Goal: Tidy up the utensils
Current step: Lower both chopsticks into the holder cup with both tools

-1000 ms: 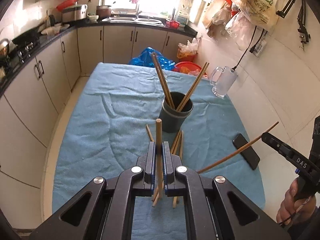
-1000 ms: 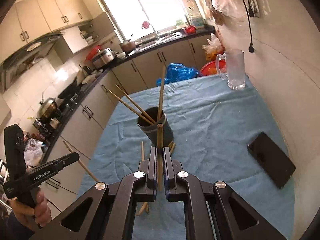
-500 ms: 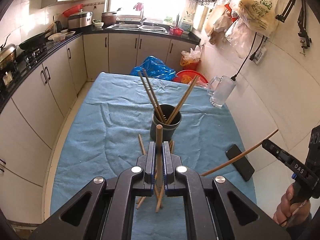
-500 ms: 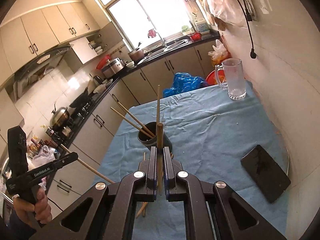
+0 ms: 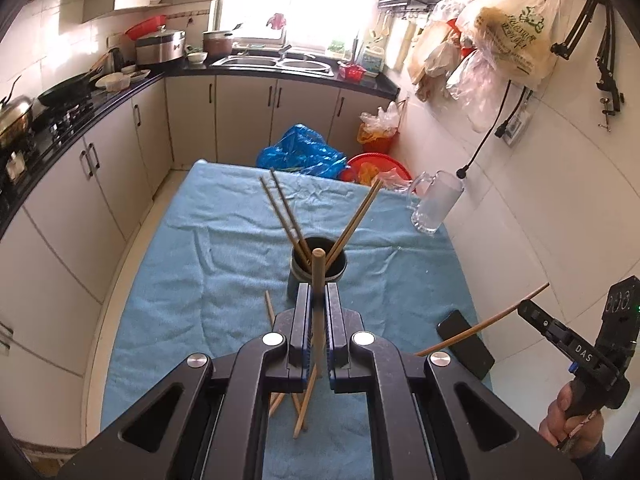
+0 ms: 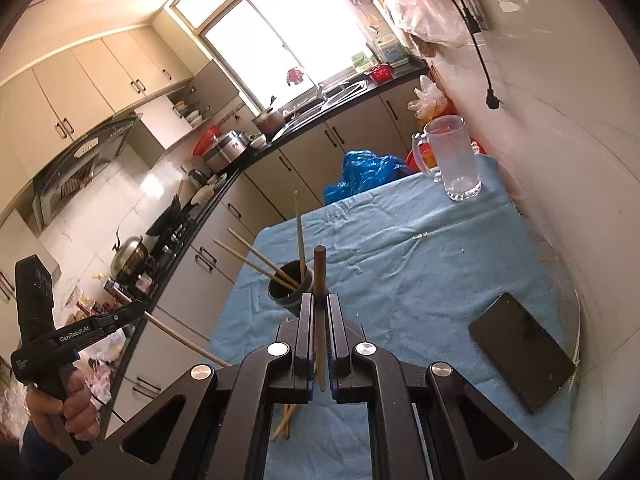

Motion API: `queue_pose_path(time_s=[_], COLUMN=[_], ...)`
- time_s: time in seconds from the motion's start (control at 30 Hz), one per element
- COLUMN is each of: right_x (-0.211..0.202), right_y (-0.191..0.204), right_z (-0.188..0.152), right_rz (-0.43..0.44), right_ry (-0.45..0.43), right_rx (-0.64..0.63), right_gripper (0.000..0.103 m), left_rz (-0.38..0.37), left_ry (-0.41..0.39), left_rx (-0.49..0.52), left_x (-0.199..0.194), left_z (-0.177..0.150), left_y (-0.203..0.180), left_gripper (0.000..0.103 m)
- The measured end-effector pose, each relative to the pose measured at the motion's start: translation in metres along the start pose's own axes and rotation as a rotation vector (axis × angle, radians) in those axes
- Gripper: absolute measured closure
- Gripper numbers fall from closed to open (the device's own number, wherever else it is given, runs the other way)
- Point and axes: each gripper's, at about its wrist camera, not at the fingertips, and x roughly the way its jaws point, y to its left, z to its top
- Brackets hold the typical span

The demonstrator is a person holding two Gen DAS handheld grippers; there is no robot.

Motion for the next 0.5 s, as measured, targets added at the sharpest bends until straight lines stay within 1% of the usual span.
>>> queue_pose_path(time_s=[0.13,0.27,0.4,0.5], right_x=[-0.004,-0.008,-0.013,-0.014], right_y=[0.001,0.007,0.012,0.017], right_z=[0.007,0.017,0.026,0.032], right_rz=[-0.026,-0.044,-0.065,-0.071], right_ry=[-0.033,-0.055,-0.091,-0.099], right_rx=[0.016,0.031,0.036,0.045], right_gripper=[0.098,0.098,0.098,0.098], left_rz=[-0.039,-0.073,-0.092,-0.103], left_ry=[-0.033,-0.059,-0.066,-0.072], left_rx=[0.025,0.027,0.038,0.041], left_x=[0.0,0.003,0.007,0.009], left_z=[0.018,0.035,0.049,0.057], left_y=[0.002,0.008,0.015,0.02], left_gripper=[0.097,0.097,0.097,0.097])
